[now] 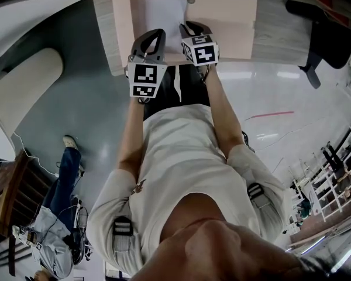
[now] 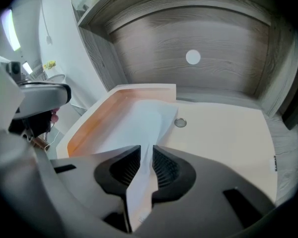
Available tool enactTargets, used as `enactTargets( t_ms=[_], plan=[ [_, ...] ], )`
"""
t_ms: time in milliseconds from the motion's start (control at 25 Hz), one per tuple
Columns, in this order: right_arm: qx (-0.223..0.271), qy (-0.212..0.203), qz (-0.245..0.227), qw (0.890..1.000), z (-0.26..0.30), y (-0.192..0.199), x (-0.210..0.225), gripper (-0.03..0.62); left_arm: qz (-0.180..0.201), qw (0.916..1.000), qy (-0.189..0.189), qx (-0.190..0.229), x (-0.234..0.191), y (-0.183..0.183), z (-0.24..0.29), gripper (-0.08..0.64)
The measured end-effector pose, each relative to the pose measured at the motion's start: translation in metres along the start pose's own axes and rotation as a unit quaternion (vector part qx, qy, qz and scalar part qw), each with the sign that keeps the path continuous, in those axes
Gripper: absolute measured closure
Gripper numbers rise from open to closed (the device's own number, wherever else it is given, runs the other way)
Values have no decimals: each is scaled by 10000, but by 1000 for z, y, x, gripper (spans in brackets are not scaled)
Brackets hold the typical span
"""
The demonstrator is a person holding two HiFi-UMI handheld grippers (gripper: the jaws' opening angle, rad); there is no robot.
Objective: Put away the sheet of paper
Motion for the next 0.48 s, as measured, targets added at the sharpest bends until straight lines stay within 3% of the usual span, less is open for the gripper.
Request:
enactTargets(
  t_ms=[480],
  plan=[
    [862, 101, -248, 9959, -72, -28, 2, 503, 132, 9991, -29, 399, 11, -27, -7, 543]
  ],
)
Point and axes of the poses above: the fingertips, and each gripper's own axes: z forward along the fingers, x to its right, y out of its underside, the point moved 10 cm from there along -z, backward along the fingers, and after that the axes turned 6 degrees about -z, right-handed, at the moved point
